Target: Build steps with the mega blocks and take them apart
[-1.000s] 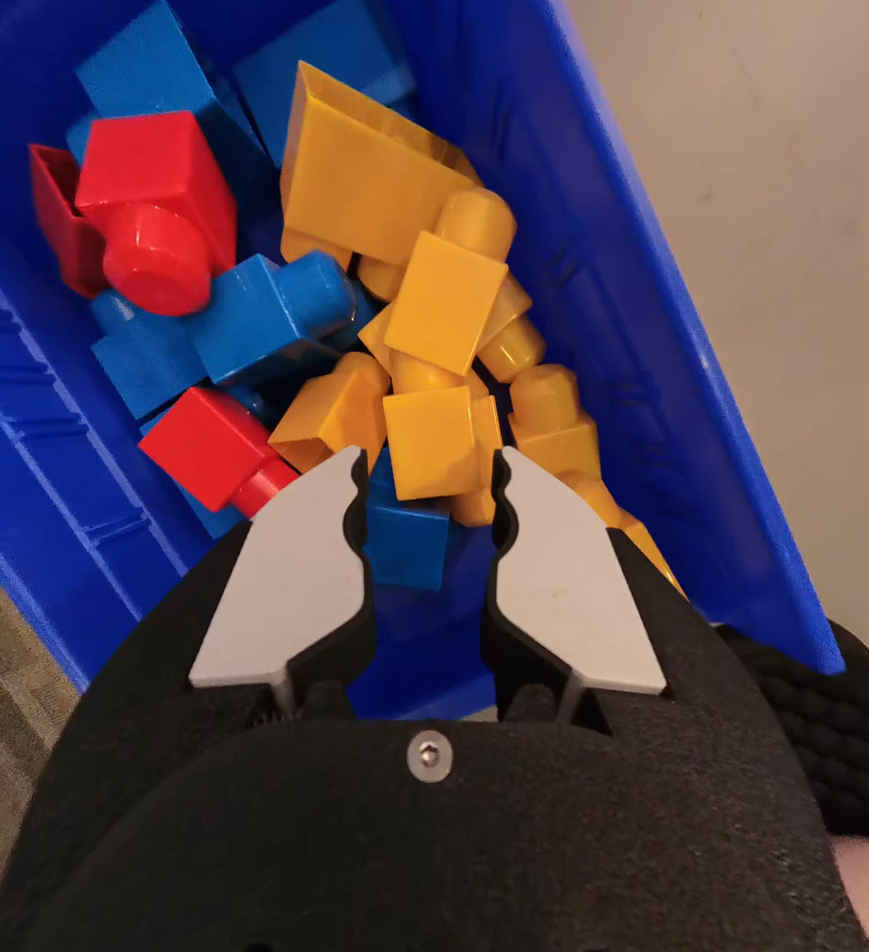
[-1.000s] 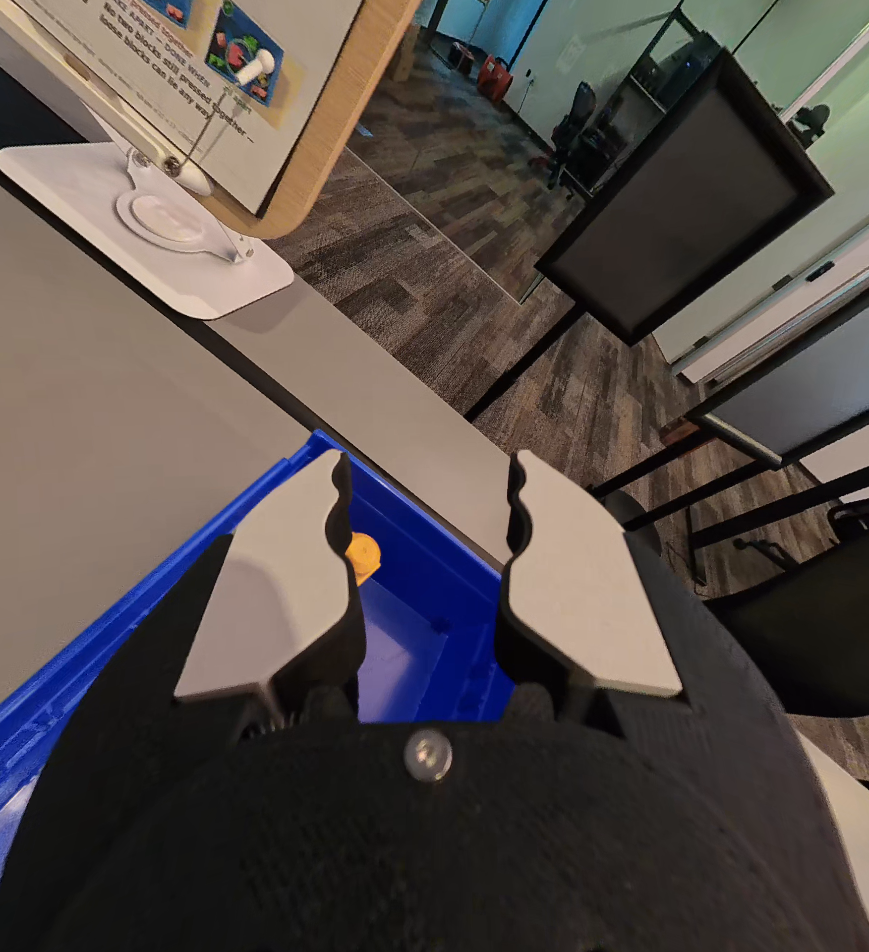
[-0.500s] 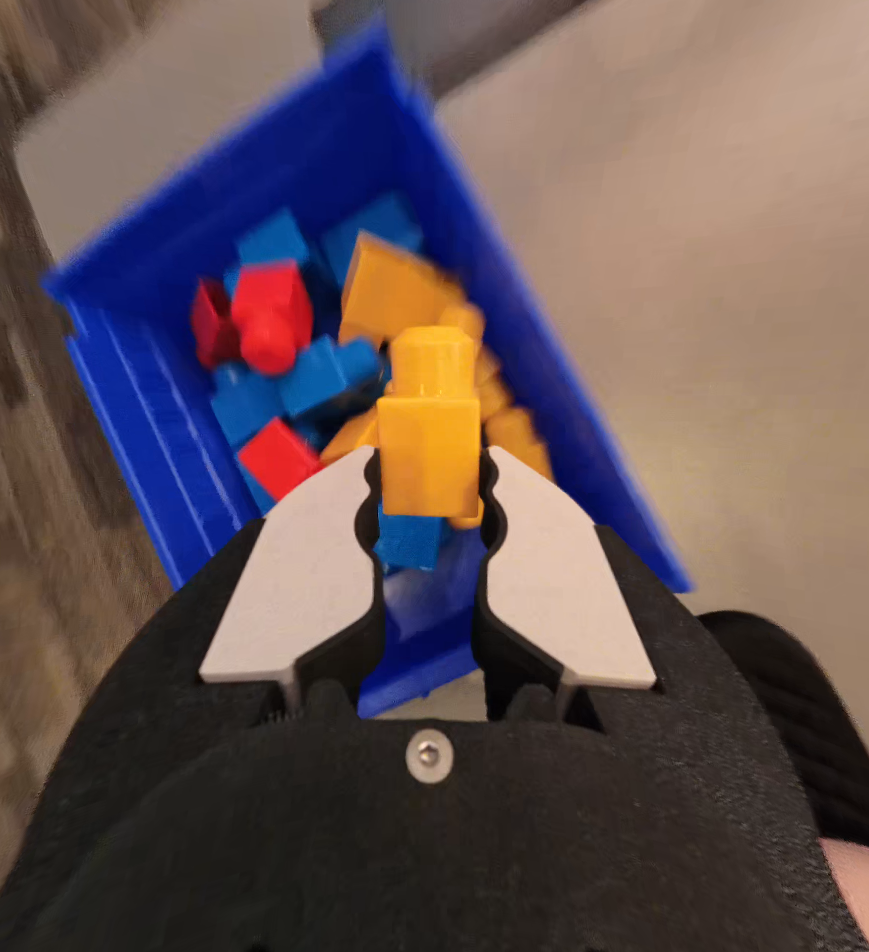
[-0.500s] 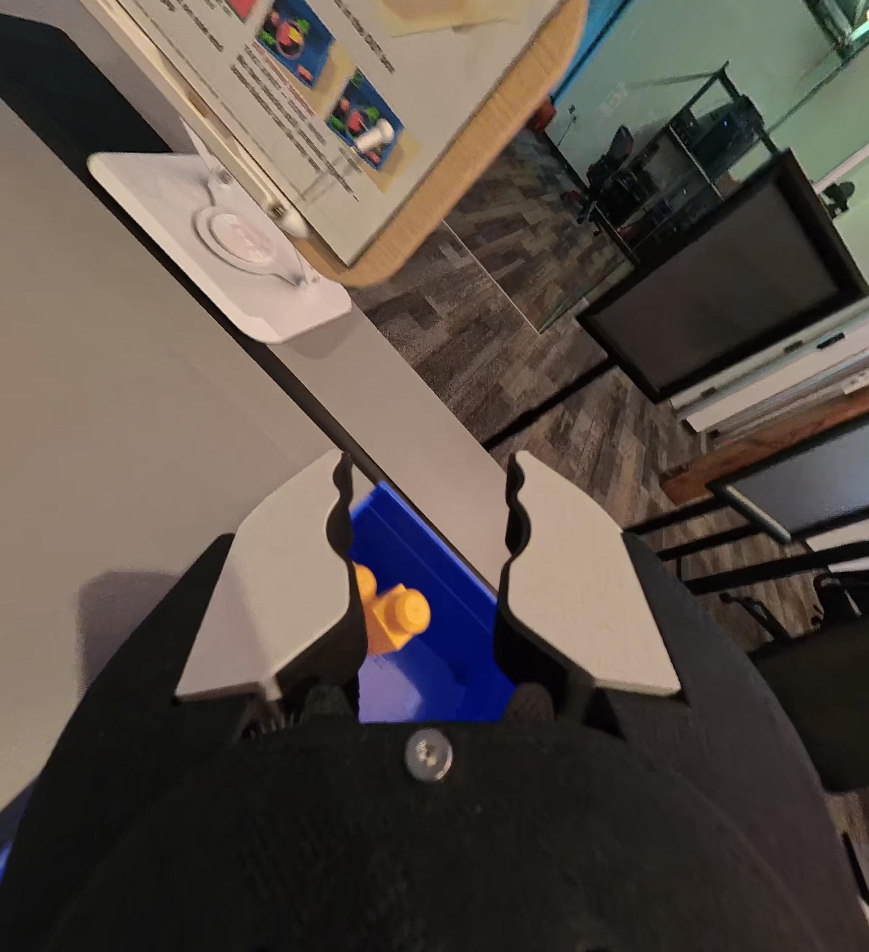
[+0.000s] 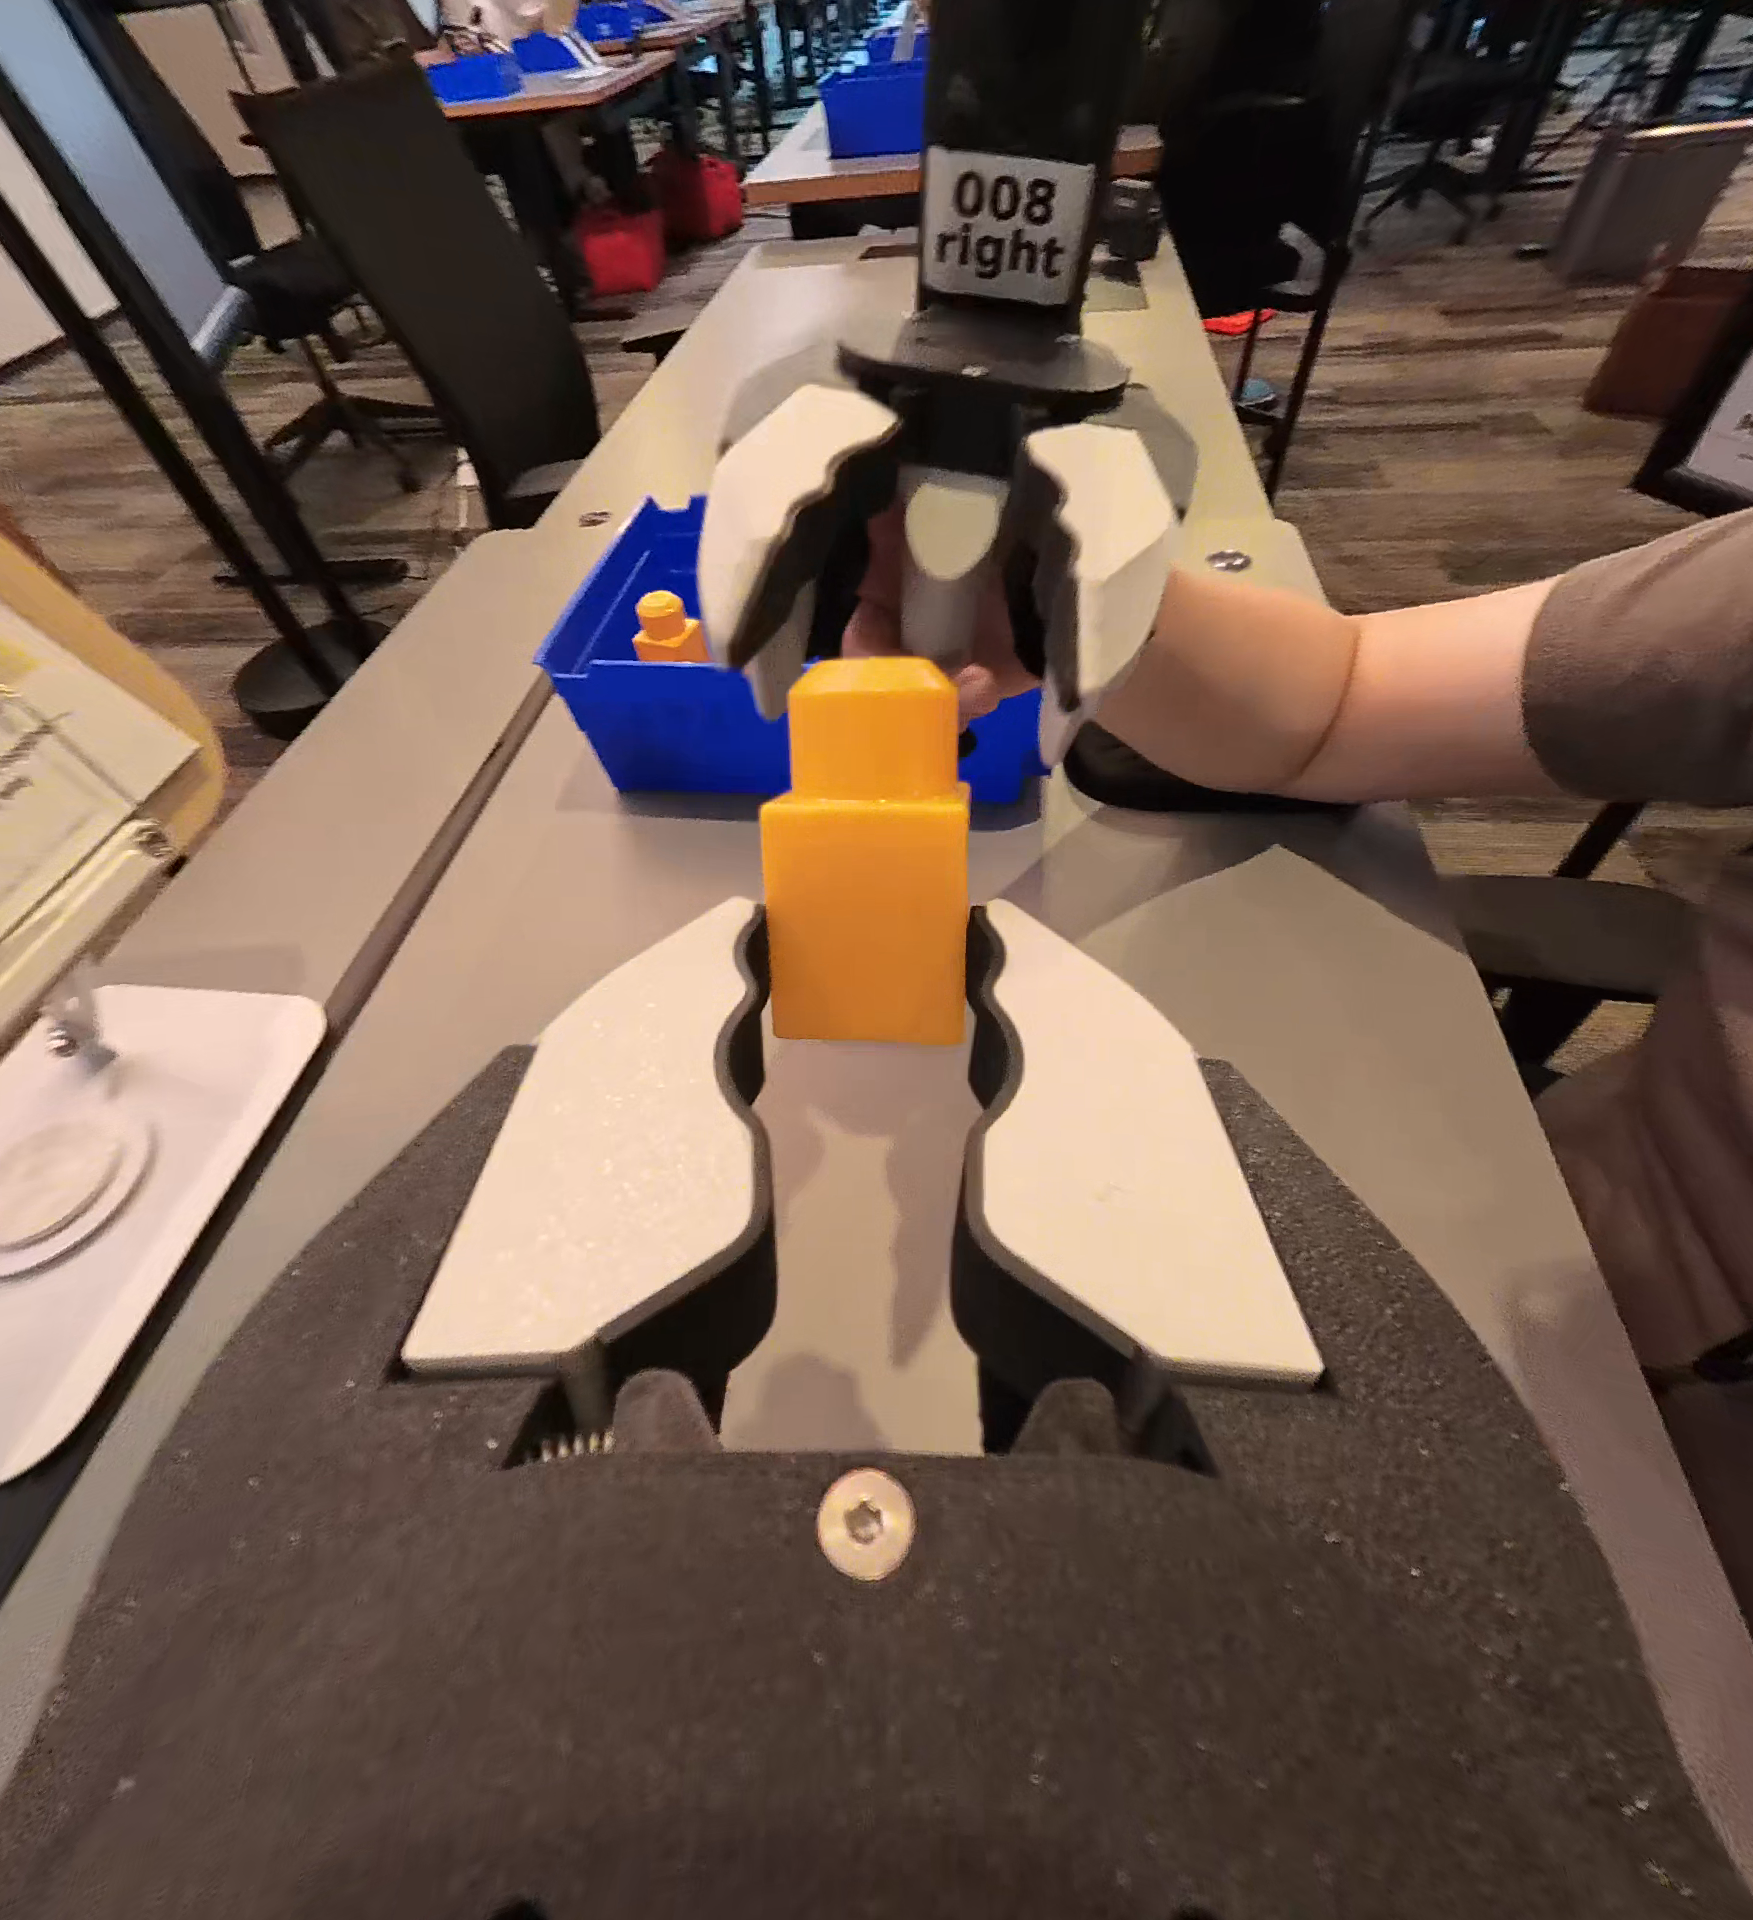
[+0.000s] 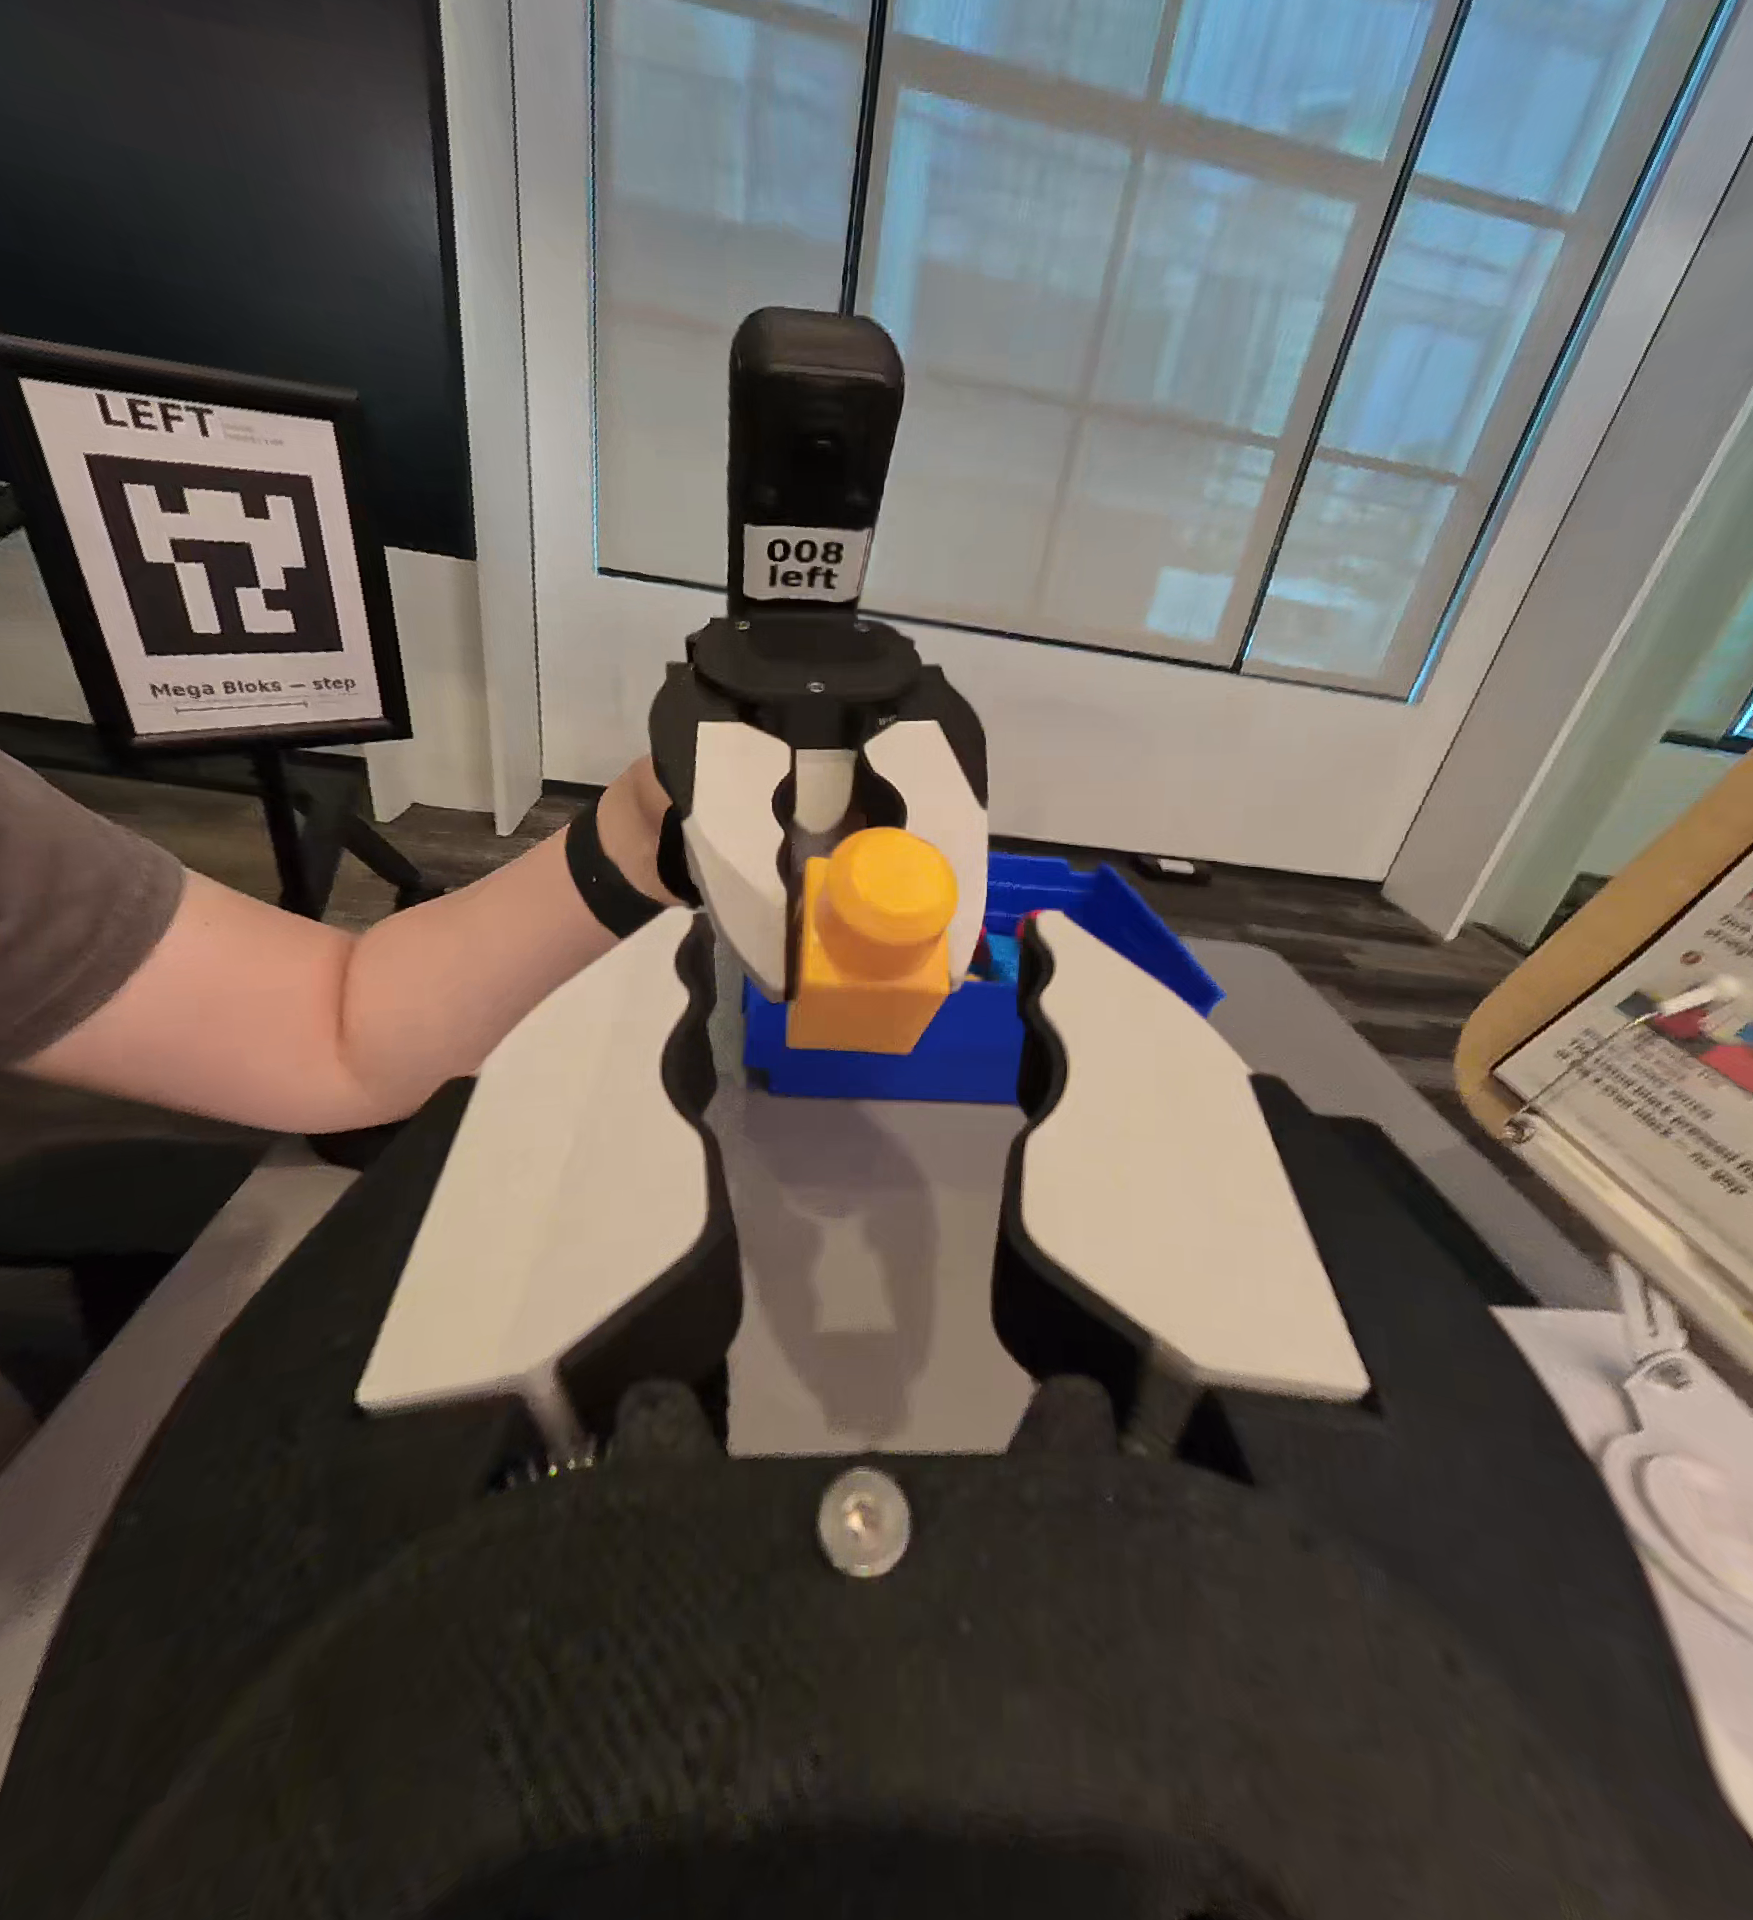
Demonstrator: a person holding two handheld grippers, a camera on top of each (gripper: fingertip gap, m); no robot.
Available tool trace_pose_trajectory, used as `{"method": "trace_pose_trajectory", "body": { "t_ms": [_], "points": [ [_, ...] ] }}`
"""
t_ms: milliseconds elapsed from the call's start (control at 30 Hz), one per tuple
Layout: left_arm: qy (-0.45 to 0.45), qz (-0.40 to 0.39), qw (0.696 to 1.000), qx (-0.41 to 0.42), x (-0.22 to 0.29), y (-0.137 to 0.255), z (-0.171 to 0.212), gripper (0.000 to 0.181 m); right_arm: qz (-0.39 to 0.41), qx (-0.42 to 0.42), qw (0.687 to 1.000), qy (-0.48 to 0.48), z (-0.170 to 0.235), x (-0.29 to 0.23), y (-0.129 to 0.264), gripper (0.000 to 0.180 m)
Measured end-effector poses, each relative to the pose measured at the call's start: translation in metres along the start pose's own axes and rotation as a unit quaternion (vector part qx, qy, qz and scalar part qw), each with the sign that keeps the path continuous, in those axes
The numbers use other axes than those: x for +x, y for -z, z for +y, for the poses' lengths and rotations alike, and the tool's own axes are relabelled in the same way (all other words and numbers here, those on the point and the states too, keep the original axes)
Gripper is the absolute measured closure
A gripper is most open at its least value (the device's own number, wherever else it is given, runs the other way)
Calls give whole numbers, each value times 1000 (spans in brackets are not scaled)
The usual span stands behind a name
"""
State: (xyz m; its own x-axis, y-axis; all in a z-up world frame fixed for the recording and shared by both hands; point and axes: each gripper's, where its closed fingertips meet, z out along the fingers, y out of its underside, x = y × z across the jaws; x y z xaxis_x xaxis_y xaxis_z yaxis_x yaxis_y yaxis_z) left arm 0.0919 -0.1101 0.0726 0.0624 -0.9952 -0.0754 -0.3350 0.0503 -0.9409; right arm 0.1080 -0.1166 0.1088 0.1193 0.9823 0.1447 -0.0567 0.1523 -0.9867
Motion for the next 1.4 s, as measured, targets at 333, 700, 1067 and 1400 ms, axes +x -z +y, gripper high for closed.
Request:
{"method": "trace_pose_trajectory", "body": {
  "t_ms": [333,700,1067,1400],
  "points": [
    [42,2,999,-8,-11,-14,13,126,-31,-99,992,-68,46,7,-5,145],
    [208,-537,757,-309,-114,281,165,142,189,-337,915,-117,175,104,47,145],
    [415,-446,730,-309,-88,292,251,136,216,-422,868,-150,240,111,62,145],
    [476,-435,679,-351,-100,269,284,125,220,-438,859,-147,247,113,67,144]
  ]
}}
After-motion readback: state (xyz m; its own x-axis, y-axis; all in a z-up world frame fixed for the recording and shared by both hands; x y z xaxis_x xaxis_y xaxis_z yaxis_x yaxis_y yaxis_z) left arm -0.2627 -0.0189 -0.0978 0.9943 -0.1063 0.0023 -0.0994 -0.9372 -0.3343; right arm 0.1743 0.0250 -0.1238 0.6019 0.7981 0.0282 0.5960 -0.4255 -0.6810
